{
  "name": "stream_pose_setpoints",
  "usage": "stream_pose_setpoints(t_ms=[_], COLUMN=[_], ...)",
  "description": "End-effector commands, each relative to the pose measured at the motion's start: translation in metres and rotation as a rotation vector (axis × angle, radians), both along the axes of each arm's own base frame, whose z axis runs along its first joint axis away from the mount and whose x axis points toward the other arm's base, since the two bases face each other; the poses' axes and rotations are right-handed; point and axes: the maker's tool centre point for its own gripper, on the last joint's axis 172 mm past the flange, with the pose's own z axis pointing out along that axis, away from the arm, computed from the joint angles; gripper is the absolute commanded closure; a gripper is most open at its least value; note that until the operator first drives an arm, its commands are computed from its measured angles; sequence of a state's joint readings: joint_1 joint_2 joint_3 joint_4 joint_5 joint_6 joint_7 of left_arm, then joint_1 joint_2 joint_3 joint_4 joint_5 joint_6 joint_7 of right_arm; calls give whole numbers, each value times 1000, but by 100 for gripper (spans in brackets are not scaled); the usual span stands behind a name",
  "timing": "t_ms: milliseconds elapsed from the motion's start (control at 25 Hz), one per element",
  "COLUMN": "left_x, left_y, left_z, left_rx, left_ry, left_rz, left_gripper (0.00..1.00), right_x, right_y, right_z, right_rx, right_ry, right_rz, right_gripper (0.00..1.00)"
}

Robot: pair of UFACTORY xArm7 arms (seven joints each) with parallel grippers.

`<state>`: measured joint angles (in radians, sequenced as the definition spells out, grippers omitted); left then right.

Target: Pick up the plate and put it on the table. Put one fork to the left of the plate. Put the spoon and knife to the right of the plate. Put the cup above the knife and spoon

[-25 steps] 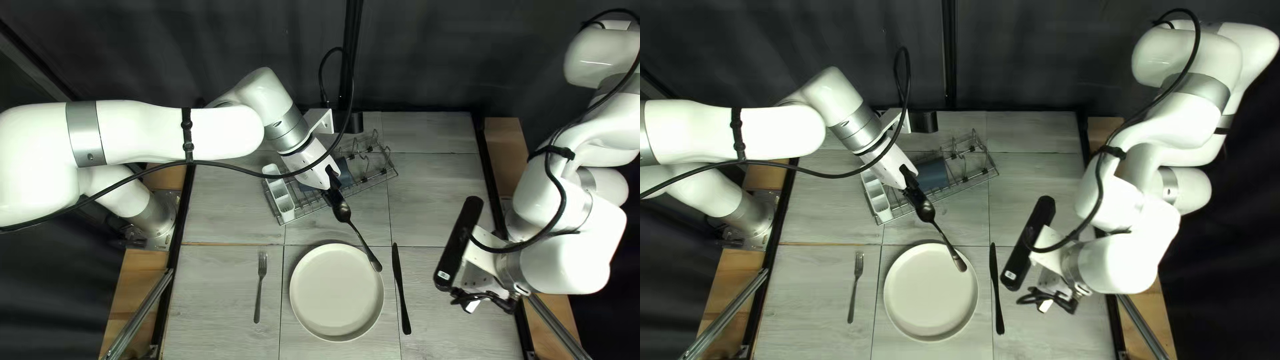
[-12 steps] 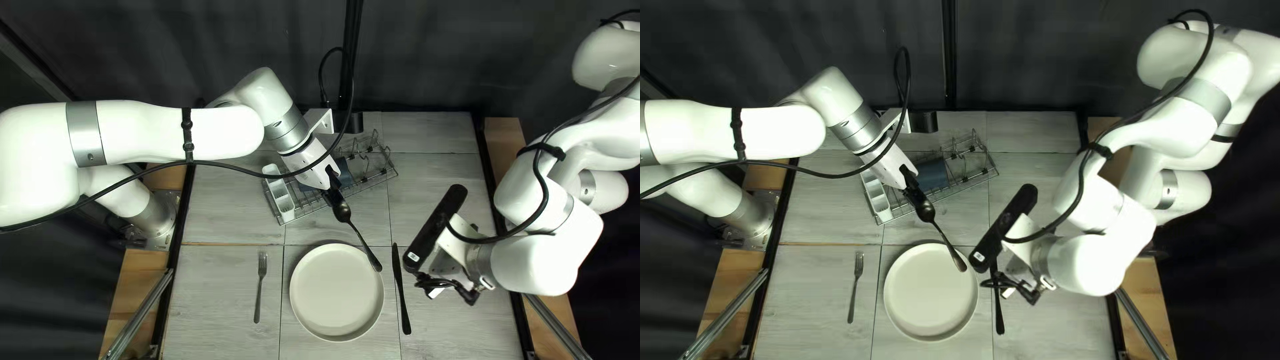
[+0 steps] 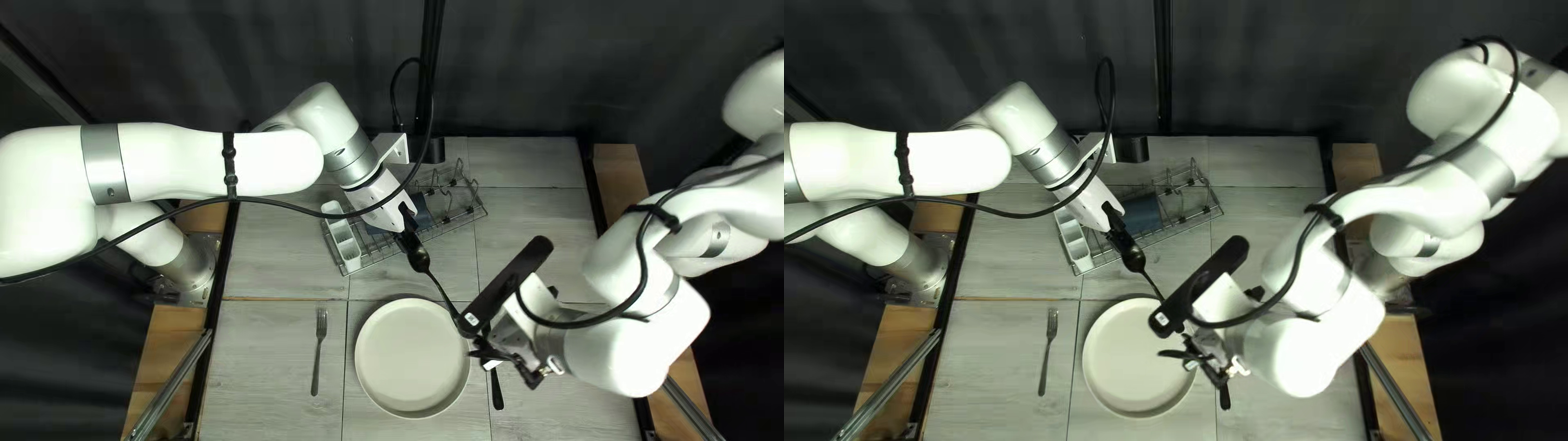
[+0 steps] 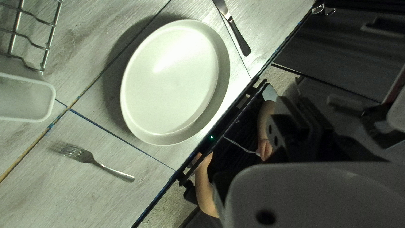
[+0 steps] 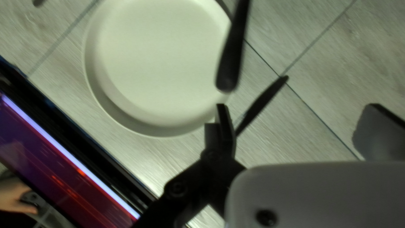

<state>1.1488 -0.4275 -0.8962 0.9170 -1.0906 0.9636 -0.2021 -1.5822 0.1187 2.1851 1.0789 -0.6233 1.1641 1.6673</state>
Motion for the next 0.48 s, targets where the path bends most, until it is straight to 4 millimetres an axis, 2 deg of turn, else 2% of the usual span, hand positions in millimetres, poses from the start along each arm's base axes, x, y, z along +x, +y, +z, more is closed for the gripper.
stream_pose_setpoints(t_ms=[40,200,480], left_x=[0,0,0], left_y=[0,0,0], left_z=[0,0,0], left_rx=[0,0,0], left_ry=[0,0,0], left_rz=[0,0,0], left_gripper=[100,100,100], right_x=[20,31,40], right_y=[-1,-4,-9], right_z=[-7,-13,-19], right_rx=[4,4,14], right_ry=[-26,-32,-51], right_rz=[-21,-17,-6], right_gripper=[0,0,0])
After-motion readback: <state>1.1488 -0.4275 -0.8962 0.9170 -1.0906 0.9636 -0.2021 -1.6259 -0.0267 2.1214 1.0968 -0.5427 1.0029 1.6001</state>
